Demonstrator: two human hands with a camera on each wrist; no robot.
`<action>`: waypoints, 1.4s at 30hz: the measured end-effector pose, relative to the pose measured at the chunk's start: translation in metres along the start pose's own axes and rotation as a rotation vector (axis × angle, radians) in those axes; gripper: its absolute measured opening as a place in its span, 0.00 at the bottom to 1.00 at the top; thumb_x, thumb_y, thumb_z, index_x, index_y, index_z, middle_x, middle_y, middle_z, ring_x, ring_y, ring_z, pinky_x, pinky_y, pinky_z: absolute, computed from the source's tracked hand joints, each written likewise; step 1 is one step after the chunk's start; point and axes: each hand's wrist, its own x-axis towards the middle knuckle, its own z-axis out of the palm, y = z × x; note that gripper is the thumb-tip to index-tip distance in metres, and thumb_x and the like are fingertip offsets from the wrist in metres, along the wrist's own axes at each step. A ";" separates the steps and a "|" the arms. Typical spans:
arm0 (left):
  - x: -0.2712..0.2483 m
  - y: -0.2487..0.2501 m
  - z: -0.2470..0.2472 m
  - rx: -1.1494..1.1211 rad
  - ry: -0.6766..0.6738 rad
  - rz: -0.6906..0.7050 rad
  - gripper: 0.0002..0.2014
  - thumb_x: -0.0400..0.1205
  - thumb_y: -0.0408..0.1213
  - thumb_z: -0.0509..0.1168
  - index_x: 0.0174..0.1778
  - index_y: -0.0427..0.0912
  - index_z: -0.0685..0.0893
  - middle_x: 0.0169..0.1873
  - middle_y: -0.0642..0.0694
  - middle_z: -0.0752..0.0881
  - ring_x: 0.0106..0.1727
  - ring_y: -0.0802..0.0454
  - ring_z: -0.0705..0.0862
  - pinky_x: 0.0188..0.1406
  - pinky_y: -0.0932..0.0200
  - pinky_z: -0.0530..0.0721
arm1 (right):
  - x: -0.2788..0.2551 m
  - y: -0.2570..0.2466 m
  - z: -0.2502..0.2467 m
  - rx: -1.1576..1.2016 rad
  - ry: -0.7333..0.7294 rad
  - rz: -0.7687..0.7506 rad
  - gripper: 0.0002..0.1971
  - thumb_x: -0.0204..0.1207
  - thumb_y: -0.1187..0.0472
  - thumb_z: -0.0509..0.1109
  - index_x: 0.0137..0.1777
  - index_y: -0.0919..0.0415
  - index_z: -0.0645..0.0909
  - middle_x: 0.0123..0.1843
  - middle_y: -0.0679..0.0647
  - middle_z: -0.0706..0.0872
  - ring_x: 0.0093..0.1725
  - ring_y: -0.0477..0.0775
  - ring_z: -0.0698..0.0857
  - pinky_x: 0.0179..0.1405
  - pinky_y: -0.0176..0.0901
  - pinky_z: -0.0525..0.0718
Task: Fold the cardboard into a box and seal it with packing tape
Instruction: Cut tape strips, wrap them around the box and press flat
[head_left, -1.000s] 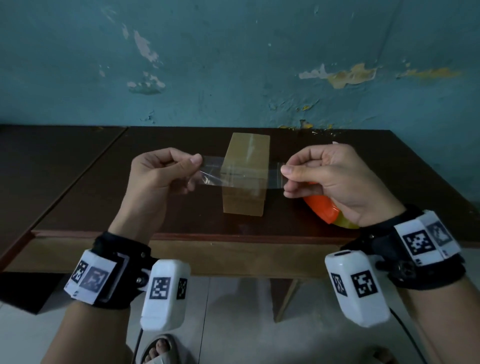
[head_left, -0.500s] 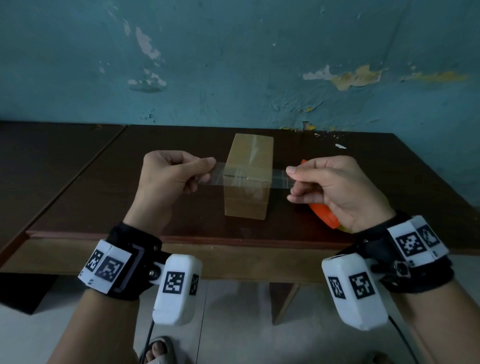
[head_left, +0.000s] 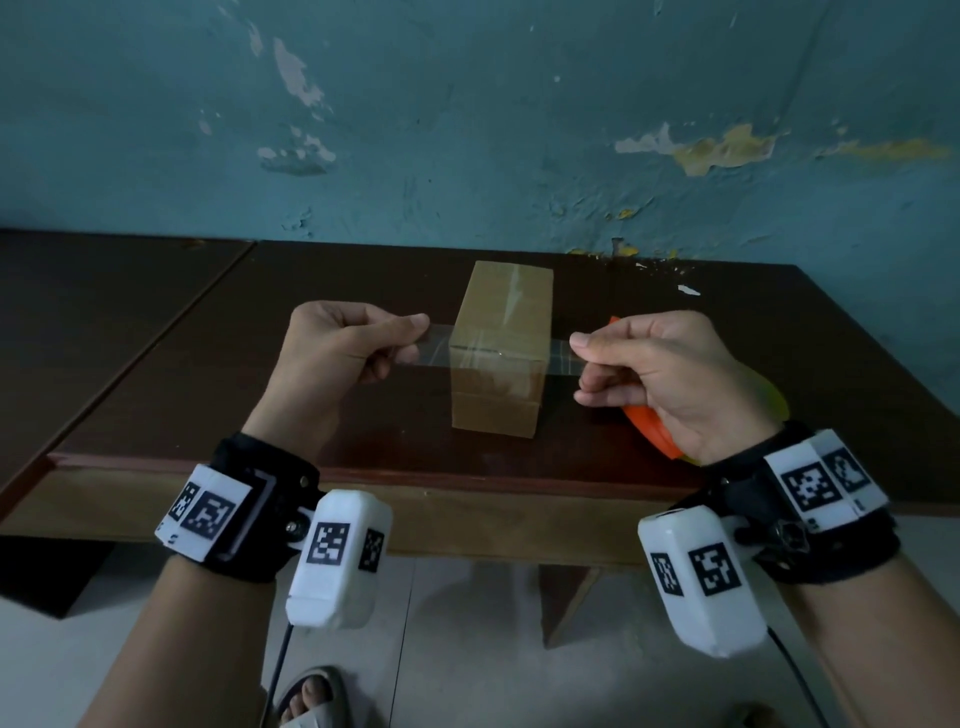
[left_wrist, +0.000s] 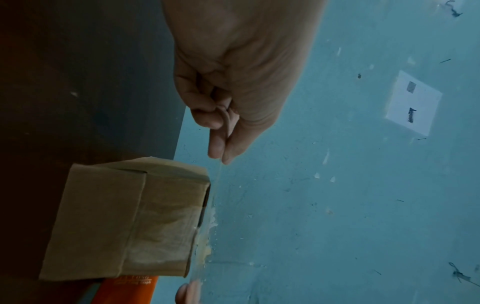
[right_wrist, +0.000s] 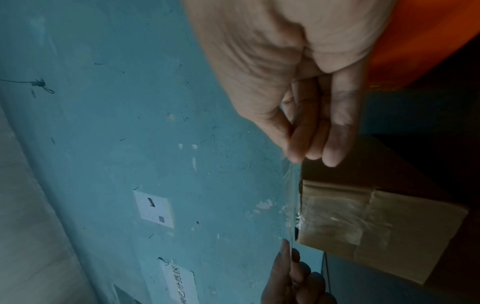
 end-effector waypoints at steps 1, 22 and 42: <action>0.000 0.000 0.000 0.000 -0.003 -0.004 0.10 0.77 0.37 0.81 0.33 0.38 0.90 0.29 0.45 0.90 0.27 0.58 0.78 0.27 0.68 0.75 | 0.000 0.001 0.000 -0.003 0.000 -0.002 0.08 0.76 0.68 0.80 0.47 0.75 0.88 0.31 0.59 0.88 0.31 0.51 0.90 0.34 0.44 0.93; -0.001 -0.017 0.012 0.046 -0.056 -0.182 0.11 0.77 0.42 0.80 0.36 0.39 0.91 0.31 0.46 0.91 0.26 0.60 0.79 0.27 0.68 0.77 | 0.009 0.015 0.016 -0.294 0.051 -0.017 0.07 0.82 0.65 0.77 0.45 0.70 0.87 0.29 0.58 0.89 0.28 0.50 0.90 0.33 0.48 0.95; -0.003 -0.023 0.023 -0.002 -0.054 -0.332 0.13 0.85 0.43 0.74 0.39 0.38 0.90 0.31 0.51 0.92 0.23 0.60 0.76 0.20 0.70 0.75 | 0.003 0.031 0.034 0.015 0.010 0.153 0.07 0.88 0.60 0.70 0.49 0.63 0.83 0.29 0.52 0.85 0.28 0.48 0.86 0.30 0.44 0.92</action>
